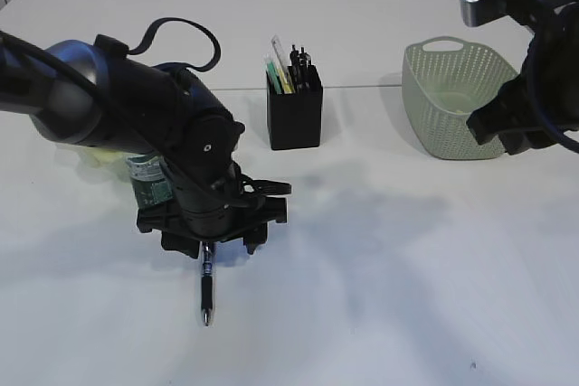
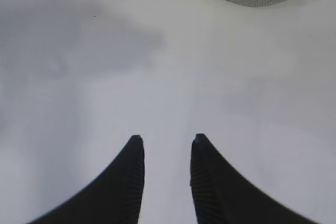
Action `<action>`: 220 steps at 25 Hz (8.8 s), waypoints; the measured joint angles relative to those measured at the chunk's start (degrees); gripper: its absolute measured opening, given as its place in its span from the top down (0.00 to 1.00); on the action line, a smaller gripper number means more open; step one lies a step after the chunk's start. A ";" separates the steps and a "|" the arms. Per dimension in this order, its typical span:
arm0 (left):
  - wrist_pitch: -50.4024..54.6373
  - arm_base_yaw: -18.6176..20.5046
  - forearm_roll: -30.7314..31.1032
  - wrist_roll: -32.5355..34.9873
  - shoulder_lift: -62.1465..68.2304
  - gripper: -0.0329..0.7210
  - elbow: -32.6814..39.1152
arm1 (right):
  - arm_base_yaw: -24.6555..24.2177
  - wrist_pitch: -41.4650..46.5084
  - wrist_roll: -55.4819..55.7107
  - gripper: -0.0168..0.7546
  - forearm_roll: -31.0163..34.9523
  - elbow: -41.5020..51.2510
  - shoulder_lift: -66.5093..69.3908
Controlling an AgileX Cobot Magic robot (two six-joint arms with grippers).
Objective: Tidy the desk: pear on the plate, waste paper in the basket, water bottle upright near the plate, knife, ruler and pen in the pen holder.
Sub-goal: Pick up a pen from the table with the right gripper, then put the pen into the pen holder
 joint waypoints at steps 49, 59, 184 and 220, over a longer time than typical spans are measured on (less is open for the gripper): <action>-1.93 1.26 0.89 0.00 2.45 0.81 -0.04 | 0.00 0.00 0.00 0.68 -0.37 0.00 0.00; -2.27 1.26 5.78 -0.02 2.80 0.83 -0.04 | 0.00 0.00 0.00 0.68 -0.37 0.00 0.00; -74.48 11.65 -18.36 49.98 8.81 0.88 -13.22 | 0.00 4.25 1.51 0.68 -2.93 0.00 0.00; -77.24 11.12 -19.93 50.51 15.85 0.66 -13.24 | 0.00 4.36 1.64 0.68 -3.13 0.00 0.00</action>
